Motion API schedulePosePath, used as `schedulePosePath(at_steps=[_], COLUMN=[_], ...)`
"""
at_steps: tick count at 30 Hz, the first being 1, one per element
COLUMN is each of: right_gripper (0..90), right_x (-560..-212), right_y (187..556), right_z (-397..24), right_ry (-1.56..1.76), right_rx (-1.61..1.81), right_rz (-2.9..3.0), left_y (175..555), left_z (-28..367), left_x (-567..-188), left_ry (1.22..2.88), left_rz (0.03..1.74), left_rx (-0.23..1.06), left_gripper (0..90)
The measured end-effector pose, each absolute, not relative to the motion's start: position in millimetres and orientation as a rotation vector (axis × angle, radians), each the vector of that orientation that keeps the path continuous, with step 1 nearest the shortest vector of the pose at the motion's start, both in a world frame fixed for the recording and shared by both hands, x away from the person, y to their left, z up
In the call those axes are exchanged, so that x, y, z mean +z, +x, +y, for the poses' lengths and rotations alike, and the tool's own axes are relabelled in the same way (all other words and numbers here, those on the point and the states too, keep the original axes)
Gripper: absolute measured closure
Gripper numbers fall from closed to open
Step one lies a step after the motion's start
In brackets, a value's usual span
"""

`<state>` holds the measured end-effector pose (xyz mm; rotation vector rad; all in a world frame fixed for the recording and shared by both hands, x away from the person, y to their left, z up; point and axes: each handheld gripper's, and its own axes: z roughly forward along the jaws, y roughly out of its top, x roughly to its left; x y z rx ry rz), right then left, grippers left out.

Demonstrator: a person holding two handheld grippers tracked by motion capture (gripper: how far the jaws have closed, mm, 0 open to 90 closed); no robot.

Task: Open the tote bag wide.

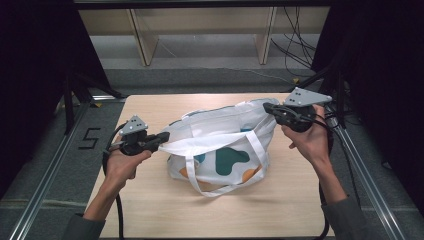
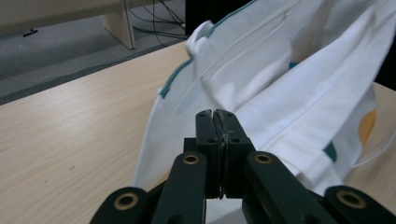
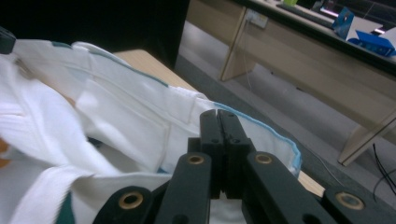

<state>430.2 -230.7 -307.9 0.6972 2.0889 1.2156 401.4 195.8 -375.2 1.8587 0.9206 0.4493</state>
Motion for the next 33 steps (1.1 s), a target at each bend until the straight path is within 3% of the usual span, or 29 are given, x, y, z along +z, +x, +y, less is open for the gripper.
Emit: schedulePosePath(at_steps=[20, 33], right_gripper=[90.0, 90.0], right_x=[-394, -449], right_y=[437, 443], right_z=[-252, -255], right_ry=[0.931, 0.990], right_rx=[1.145, 1.059], right_rz=[2.218, 2.331], left_y=[440, 445], left_z=[193, 188], left_x=[-443, -468], left_ry=[1.885, 1.918], left_rz=[1.034, 1.066], left_rx=[0.357, 0.335], left_gripper=[89.3, 89.7])
